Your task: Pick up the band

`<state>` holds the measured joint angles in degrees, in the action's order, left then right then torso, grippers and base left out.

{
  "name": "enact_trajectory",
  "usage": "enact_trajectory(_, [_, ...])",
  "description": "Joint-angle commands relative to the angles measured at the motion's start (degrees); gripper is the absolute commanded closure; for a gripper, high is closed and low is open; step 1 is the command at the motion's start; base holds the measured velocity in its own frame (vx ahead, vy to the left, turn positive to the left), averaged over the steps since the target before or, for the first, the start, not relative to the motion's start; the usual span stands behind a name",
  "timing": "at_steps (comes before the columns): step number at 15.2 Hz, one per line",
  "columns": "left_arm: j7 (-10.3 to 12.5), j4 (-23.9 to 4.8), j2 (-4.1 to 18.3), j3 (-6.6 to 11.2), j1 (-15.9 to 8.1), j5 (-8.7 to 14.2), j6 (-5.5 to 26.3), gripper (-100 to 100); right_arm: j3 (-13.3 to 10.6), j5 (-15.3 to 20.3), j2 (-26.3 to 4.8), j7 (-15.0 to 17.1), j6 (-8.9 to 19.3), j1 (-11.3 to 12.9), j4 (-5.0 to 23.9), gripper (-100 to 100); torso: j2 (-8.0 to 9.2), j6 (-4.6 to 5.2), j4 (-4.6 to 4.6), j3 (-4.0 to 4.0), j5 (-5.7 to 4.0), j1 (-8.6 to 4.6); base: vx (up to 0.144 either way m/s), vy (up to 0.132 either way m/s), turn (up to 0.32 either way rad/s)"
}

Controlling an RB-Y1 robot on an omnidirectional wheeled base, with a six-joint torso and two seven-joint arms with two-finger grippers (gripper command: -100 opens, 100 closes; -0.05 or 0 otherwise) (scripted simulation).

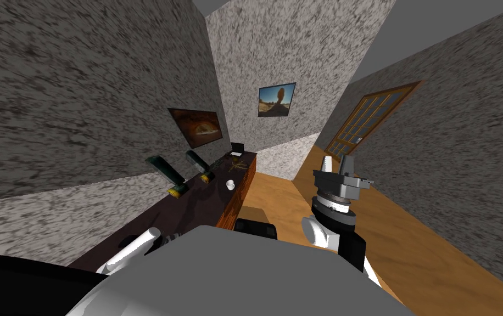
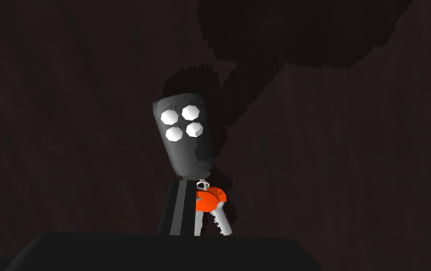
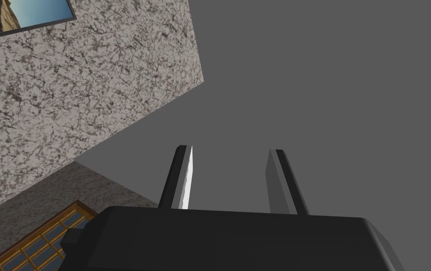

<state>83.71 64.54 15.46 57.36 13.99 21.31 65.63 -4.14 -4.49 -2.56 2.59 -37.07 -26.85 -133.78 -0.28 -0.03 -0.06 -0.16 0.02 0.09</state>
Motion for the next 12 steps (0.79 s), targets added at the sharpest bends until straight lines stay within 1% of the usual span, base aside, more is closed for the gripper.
enact_trajectory(1, [0.6, 0.0, -0.2, 0.08, 0.3, 0.1, 1.6, -100, 0.0, 0.0, 0.0, 0.0, 0.0, 0.0, 0.0, 0, 0.00, 0.00, 0.00, 0.00, 0.00, 0.00, 0.019, -0.013, -0.035])
enact_trajectory(4, [1.1, 0.0, -0.4, 0.14, 0.6, 0.2, 3.2, -100, 0.0, 0.0, 0.0, 0.0, 0.0, 0.0, 0.0, 0, 0.03, 0.01, 0.01, 0.02, 0.01, 0.03, 0.025, -0.013, -0.033])
enact_trajectory(5, [0.9, 0.2, -0.4, 0.09, 0.5, 0.1, 2.4, -100, 0.0, 0.0, 0.0, 0.0, 0.0, 0.0, 0.0, 0, 0.04, 0.00, 0.01, 0.02, 0.01, 0.03, 0.014, -0.007, -0.007])
enact_trajectory(6, [0.9, -1.1, -0.7, 0.15, 0.3, 0.1, 1.1, -100, 0.0, 0.0, 0.0, 0.0, 0.0, 0.0, 0.0, 0, 0.06, 0.00, 0.01, 0.04, 0.01, 0.04, -0.003, 0.007, -0.042])
enact_trajectory(8, [0.8, -2.1, -0.9, 0.19, 0.1, 0.0, 0.0, -100, 0.0, 0.0, 0.0, 0.0, 0.0, 0.0, 0.0, 0, 0.16, 0.01, 0.03, 0.09, 0.03, 0.14, -0.019, 0.025, -0.061])
enact_trajectory(9, [0.7, -3.2, -1.1, 0.23, -0.1, 0.0, -1.1, -100, 0.0, 0.0, 0.0, 0.0, 0.0, 0.0, 0.0, 0, 0.19, 0.01, 0.04, 0.11, 0.04, 0.18, -0.025, 0.030, -0.065])
enact_trajectory(11, [0.6, -4.2, -1.3, 0.27, -0.2, 0.0, -2.2, -100, 0.0, 0.0, 0.0, 0.0, 0.0, 0.0, 0.0, 0, 0.23, 0.01, 0.05, 0.14, 0.06, 0.22, -0.021, 0.030, -0.045])
enact_trajectory(12, [0.7, -3.5, -1.2, 0.23, -0.2, 0.0, -1.4, -100, 0.0, 0.0, 0.0, 0.0, 0.0, 0.0, 0.0, 0, 0.23, 0.00, 0.05, 0.13, 0.06, 0.22, -0.009, 0.016, -0.014])
